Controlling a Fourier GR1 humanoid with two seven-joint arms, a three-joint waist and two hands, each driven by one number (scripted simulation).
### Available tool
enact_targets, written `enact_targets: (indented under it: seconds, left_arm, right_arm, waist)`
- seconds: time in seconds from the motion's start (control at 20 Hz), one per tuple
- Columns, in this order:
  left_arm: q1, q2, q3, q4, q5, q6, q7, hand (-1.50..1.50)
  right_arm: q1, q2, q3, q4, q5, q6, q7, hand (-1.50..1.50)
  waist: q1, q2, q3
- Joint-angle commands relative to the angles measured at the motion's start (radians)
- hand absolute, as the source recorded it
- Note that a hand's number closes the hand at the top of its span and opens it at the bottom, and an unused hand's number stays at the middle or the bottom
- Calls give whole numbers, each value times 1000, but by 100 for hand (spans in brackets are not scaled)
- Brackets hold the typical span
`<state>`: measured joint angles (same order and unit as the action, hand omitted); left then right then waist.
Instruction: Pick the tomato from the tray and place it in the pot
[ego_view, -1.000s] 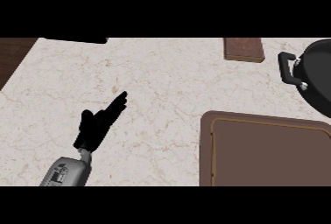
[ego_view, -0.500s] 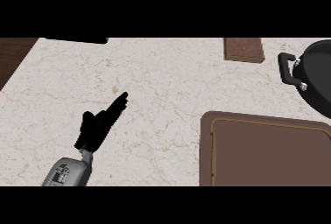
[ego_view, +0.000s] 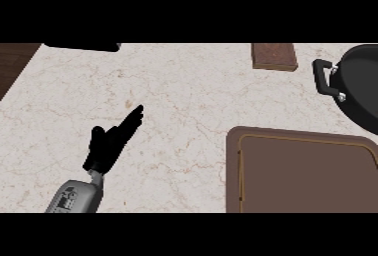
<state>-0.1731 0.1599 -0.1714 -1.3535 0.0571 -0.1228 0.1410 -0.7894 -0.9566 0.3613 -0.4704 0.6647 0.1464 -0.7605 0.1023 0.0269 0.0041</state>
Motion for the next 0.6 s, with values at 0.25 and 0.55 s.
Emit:
enact_targets:
  seconds: [0.25,0.55]
  left_arm:
    - [68,-4,3,-24,-8,22,13,0]
    - [45,11,22,-17,-6,13,-4,0]
  right_arm:
    - [-106,163,-68,193,-51,103,-114,-150]
    - [-211,211,-298,273,-301,302,-109,-150]
  waist:
    - [-33,-8,1]
    - [-43,-10,0]
